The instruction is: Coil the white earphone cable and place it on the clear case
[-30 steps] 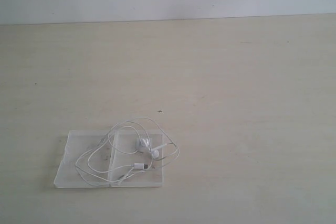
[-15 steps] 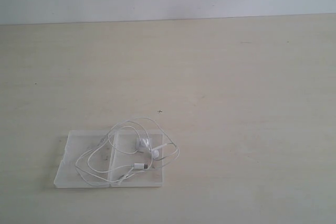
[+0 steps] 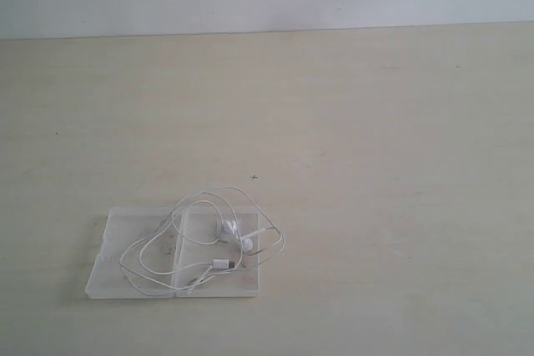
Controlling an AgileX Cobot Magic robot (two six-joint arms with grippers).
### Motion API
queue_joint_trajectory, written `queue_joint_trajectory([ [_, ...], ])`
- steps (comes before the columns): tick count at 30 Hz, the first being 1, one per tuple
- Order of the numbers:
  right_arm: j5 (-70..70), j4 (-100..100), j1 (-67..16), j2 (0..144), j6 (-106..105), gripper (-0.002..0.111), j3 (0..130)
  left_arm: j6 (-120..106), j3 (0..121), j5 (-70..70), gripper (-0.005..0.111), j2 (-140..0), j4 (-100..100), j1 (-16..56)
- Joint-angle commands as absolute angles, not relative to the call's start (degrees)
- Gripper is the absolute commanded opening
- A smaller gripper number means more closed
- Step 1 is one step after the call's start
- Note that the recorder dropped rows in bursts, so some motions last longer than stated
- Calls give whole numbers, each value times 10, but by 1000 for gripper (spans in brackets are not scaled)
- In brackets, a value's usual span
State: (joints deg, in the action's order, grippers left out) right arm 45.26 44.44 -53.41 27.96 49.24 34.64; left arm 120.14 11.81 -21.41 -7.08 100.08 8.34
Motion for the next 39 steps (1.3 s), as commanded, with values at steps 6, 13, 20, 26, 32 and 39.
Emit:
queue_joint_trajectory([
  [6, 230, 435, -220, 162, 498, 0, 181, 1204, 115, -213, 0, -66, 999, 85],
  [13, 222, 420, -75, 106, 498, 0, 135, 1204, 115, -213, 0, -66, 999, 85],
  [20, 182, 404, -42, 106, 497, 0, 91, 1203, 115, -213, 0, -66, 999, 85],
  [26, 64, 388, -42, 106, 498, 0, 37, 1203, 115, -213, 0, -66, 999, 85],
  [32, -24, 285, -42, 95, 438, 0, 0, 1203, 115, -213, 0, -66, 999, 85],
  [39, -5, -58, -42, 88, 198, 0, 0, 1203, 115, -213, 0, -66, 999, 85],
])
